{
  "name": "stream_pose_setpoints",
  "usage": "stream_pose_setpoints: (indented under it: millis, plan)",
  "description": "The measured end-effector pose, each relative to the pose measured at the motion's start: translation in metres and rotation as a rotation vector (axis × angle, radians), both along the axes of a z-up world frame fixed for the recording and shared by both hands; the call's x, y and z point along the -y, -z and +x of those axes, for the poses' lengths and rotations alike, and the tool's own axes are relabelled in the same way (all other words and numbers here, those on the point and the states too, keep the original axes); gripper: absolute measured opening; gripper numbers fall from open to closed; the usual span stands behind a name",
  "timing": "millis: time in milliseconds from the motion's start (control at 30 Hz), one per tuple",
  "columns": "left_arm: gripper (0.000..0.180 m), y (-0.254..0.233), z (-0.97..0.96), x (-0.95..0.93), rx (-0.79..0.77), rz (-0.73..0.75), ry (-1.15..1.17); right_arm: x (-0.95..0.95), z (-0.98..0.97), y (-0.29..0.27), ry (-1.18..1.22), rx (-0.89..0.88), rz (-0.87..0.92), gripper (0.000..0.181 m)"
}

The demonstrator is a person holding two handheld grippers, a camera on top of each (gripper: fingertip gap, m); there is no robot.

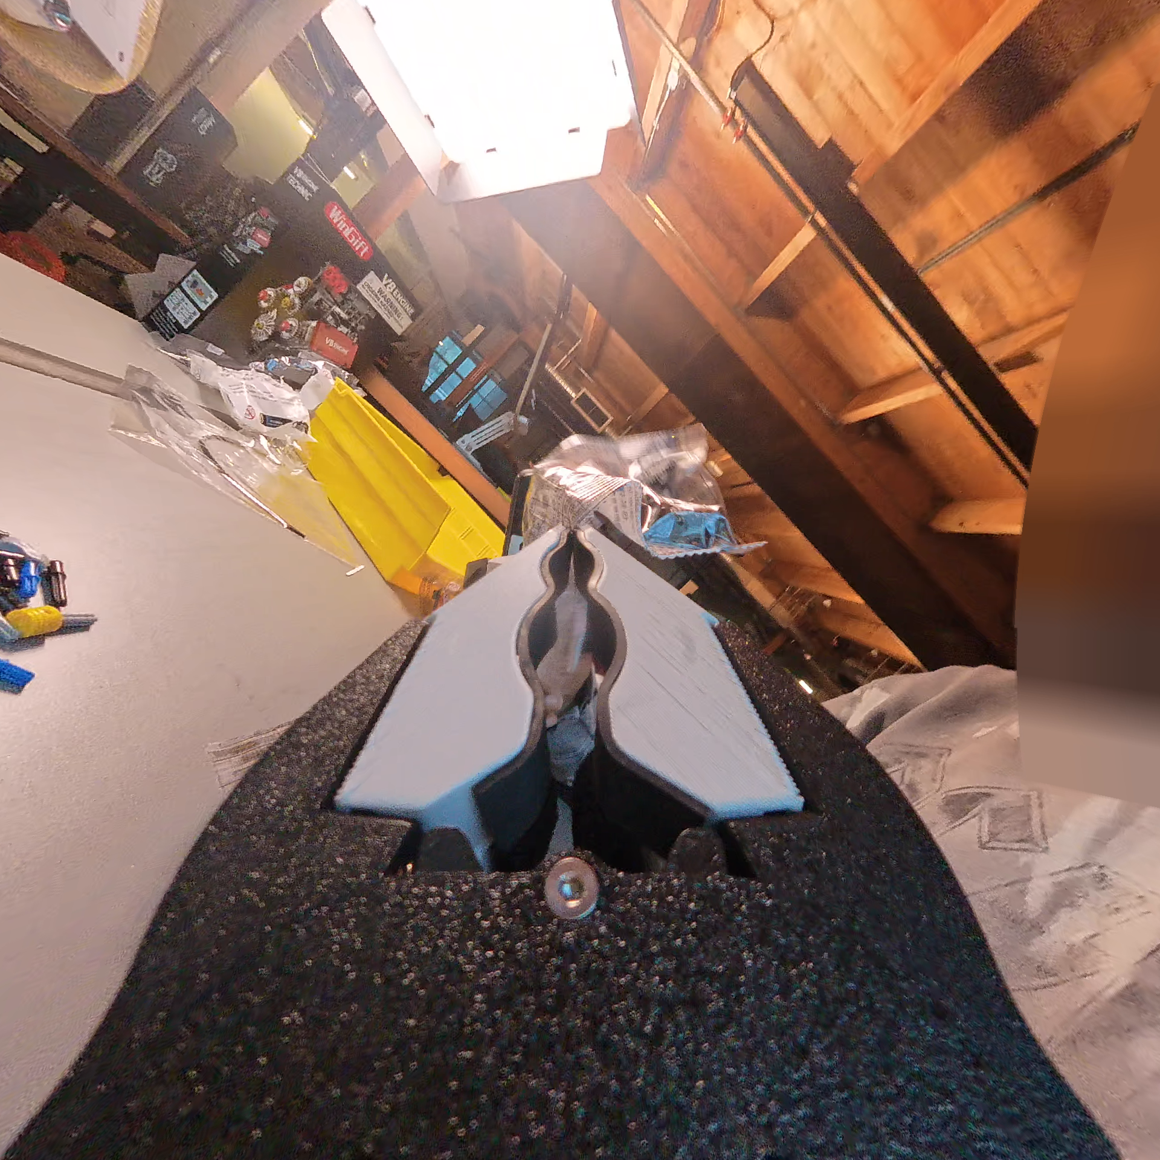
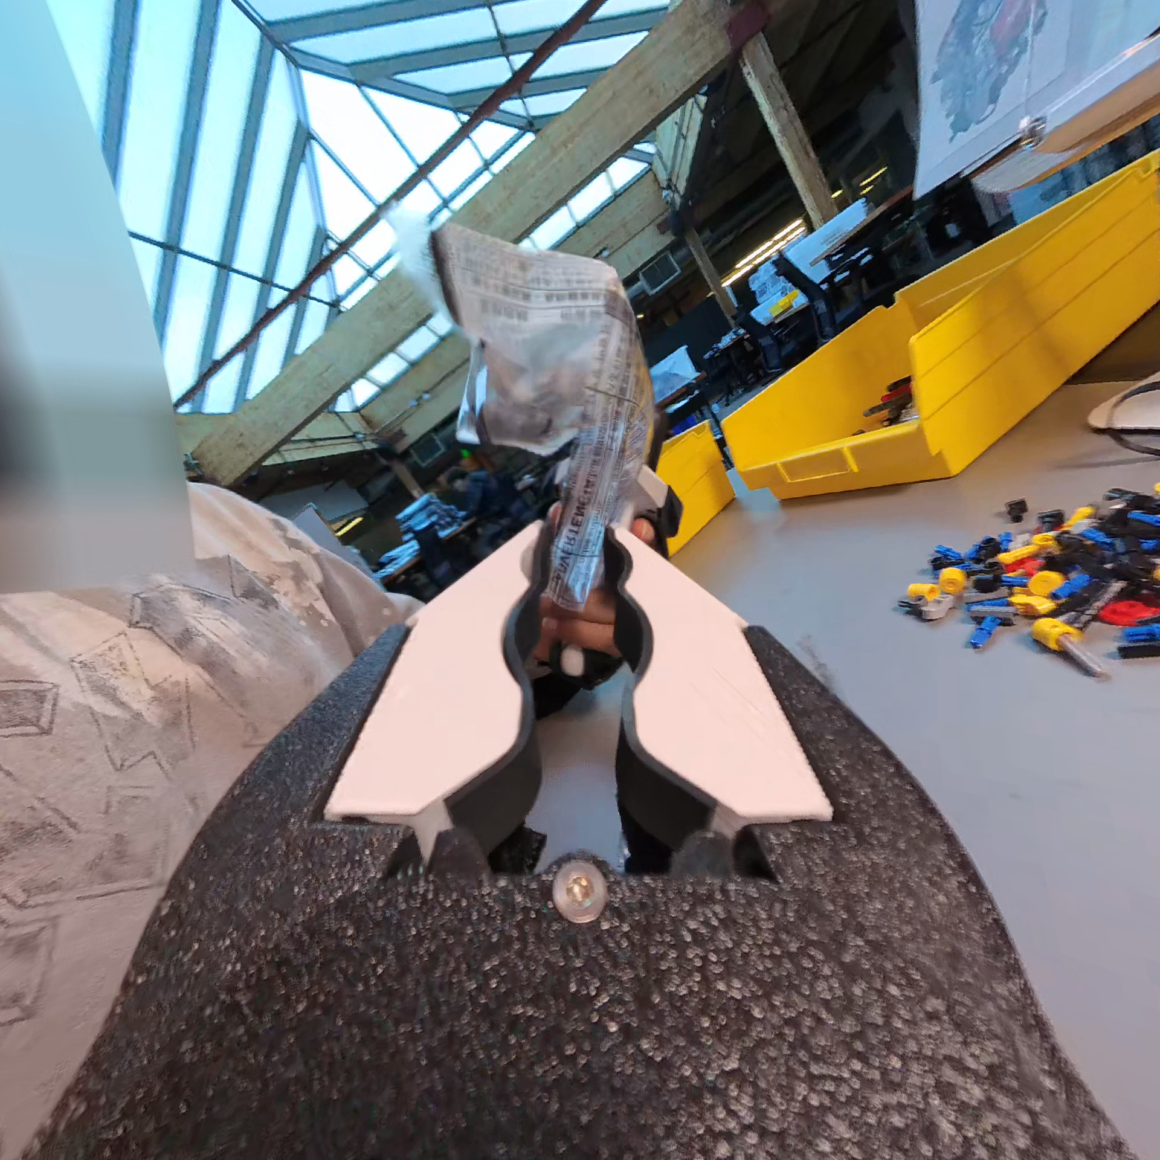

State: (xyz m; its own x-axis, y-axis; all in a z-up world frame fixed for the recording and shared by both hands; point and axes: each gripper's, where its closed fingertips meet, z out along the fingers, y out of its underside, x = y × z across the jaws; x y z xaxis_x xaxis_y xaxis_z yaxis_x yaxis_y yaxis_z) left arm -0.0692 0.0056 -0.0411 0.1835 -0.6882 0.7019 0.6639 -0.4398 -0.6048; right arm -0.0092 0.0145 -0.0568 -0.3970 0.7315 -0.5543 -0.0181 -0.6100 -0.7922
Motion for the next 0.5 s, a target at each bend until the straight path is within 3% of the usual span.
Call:
stream_pose_setpoints:
  millis: [133,167,267,300,400,500]
  plan:
    - [0.000,0.004,-0.009,-0.004,-0.071,-0.005,-0.030,-0.025,0.006,0.003,0.155,0.043,0.070,0.001]
    - [0.000,0.005,-0.009,-0.004,-0.065,-0.017,-0.024,-0.025,0.006,0.003,0.174,0.059,0.109,0.005]
    - [0.000,0.011,-0.010,-0.007,-0.007,-0.078,0.005,-0.018,-0.002,0.010,0.177,0.132,0.188,0.041]
    - [0.000,0.013,-0.009,-0.007,0.006,-0.094,0.021,-0.015,-0.005,0.011,0.162,0.138,0.180,0.041]
    - [0.000,0.021,-0.003,-0.008,0.041,-0.150,0.062,-0.015,-0.008,0.018,0.195,0.178,0.216,0.000]
    - [0.000,0.037,-0.006,-0.016,0.012,-0.224,0.043,-0.019,-0.002,0.009,0.188,0.190,0.186,0.000]
